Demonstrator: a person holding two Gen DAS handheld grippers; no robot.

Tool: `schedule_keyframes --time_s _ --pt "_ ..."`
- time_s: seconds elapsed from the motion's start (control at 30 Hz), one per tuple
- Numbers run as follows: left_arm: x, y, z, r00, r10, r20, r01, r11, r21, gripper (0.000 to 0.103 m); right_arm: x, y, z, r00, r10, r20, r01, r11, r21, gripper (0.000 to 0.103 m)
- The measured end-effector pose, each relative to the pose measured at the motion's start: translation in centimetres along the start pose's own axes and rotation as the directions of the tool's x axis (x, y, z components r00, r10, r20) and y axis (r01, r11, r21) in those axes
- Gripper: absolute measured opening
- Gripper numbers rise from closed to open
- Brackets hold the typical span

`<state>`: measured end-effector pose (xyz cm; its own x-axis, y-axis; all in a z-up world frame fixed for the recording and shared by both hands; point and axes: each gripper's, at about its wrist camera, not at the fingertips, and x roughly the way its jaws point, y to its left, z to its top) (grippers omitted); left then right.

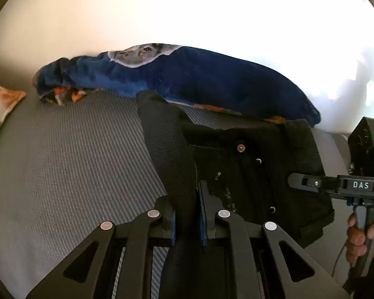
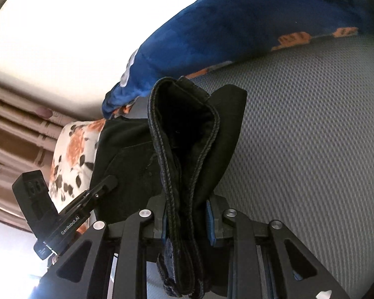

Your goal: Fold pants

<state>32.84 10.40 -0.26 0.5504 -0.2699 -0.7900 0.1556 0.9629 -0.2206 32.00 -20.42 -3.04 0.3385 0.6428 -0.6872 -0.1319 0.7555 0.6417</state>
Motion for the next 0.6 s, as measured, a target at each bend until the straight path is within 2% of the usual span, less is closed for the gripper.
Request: schedule_keyframes --time_s 0.13,0.2,0.27,0.3,0.33,0.37,0.47,0.53,0.6 --pt "2.5 0.7 0.5 0.999 0.031 -0.017 -0.031 0.999 0.018 0.015 1.2 -0.8 1.2 1.000 -0.023 0.015 0.023 1.000 0.004 0.023" --pt "3.8 1.5 0.0 0.997 0.063 -0.037 -0.062 0.998 0.016 0.017 1.9 -1.5 1.3 0.997 -0.070 0.021 0.070 0.998 -0.004 0.023" --pt "4.7 2.3 -0.8 0.997 0.063 -0.044 -0.063 0.998 0.010 0.021 2.5 -2.3 1.1 0.991 -0.130 0.028 0.130 0.991 -0.015 0.026" --pt "5.0 2.6 -1.1 0.997 0.065 -0.048 -0.064 0.998 0.007 0.027 2.7 -2.8 0.9 0.989 -0.144 0.031 0.145 0.989 -0.019 0.033" --pt "5.4 2.9 -1.4 0.996 0.074 -0.051 -0.074 0.997 0.006 0.034 2.9 -3.1 0.7 0.985 -0.167 0.035 0.168 0.985 -0.029 0.044" --pt "5.8 3.1 -1.8 0.995 0.086 -0.049 -0.085 0.996 0.008 0.036 3.1 -3.3 0.4 0.978 -0.204 0.040 0.205 0.978 -0.036 0.047" --pt "6.2 3.3 -2.3 0.993 0.111 -0.026 -0.111 0.994 0.006 0.051 3.2 -3.2 -0.2 0.968 -0.241 0.071 0.246 0.967 -0.070 0.048" --pt "6.3 3.3 -2.5 0.987 0.159 -0.004 -0.159 0.987 0.011 0.070 3.5 -2.8 -0.5 0.961 -0.262 0.082 0.268 0.961 -0.072 0.049" --pt "6.3 3.5 -2.6 0.984 0.178 -0.001 -0.178 0.984 0.001 0.073 4.0 -1.9 -0.7 0.958 -0.274 0.086 0.280 0.957 -0.074 0.049"
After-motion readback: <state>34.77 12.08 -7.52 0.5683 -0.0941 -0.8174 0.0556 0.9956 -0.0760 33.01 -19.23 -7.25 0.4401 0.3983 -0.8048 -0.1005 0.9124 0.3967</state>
